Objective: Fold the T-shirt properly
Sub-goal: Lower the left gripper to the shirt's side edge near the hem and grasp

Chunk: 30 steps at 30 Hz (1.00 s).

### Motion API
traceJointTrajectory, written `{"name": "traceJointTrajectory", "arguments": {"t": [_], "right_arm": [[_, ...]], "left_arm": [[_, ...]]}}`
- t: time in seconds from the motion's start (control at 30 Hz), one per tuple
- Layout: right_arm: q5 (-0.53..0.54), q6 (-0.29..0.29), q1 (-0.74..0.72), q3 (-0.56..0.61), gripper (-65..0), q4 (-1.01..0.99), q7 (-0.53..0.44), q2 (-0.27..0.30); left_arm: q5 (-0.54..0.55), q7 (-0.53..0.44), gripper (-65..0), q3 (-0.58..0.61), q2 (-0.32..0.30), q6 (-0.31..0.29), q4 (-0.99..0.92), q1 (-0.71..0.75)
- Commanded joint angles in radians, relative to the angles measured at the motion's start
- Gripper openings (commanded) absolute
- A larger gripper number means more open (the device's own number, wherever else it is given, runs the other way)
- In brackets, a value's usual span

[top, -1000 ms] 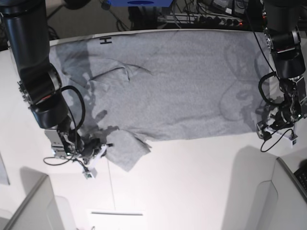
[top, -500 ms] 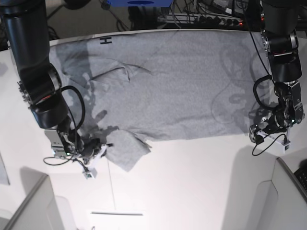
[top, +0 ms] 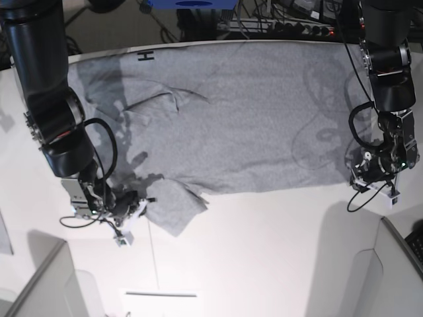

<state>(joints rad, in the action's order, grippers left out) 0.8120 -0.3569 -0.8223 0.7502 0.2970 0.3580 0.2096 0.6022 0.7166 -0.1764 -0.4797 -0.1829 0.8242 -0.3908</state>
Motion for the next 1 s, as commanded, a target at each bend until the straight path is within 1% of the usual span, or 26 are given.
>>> {"name": "traceJointTrajectory", "arguments": {"t": [0.0, 0.07, 0.13, 0.17, 0.2, 0.37, 0.63, 0.83, 0.97], "right_arm": [[-0.006, -0.001, -0.032, -0.004, -65.0, 0.006, 0.009, 0.006], [-0.006, -0.001, -0.032, -0.004, -65.0, 0.006, 0.009, 0.006], [-0.006, -0.001, -0.03, -0.004, -65.0, 0.006, 0.009, 0.006], [-0.006, -0.001, -0.03, -0.005, -65.0, 0.006, 0.009, 0.006], [-0.006, -0.001, -0.029, -0.018, -65.0, 0.006, 0.009, 0.006], [-0.01, -0.001, -0.018, -0.113, -65.0, 0.006, 0.009, 0.011], [-0.01, -0.001, -0.015, -0.123, -65.0, 0.006, 0.009, 0.007], [-0.01, -0.001, -0.013, -0.125, -65.0, 0.031, 0.009, 0.009], [-0.009, -0.001, -0.013, -0.125, -65.0, 0.049, 0.009, 0.014]], "left_arm": [[0.006, -0.007, -37.7, -0.002, -0.018, -0.004, 0.011, -0.02], [0.006, -0.007, -44.3, -0.002, -0.018, -0.004, 0.011, -0.02], [0.006, -0.007, -54.3, -0.002, -0.018, -0.004, 0.011, -0.02], [0.006, -0.007, -61.2, -0.002, -0.018, -0.004, 0.011, -0.02], [0.006, -0.007, -65.0, -0.002, -0.018, -0.004, 0.011, -0.02], [0.006, -0.007, -65.0, -0.002, -0.018, -0.004, 0.014, -0.02], [0.008, -0.007, -65.0, -0.007, -0.021, -0.004, 0.031, -0.027], [0.008, -0.007, -65.0, -0.013, -0.021, 0.0, 0.185, 0.02], [0.009, -0.004, -65.0, -0.013, -0.02, 0.0, 0.208, 0.023]]}}
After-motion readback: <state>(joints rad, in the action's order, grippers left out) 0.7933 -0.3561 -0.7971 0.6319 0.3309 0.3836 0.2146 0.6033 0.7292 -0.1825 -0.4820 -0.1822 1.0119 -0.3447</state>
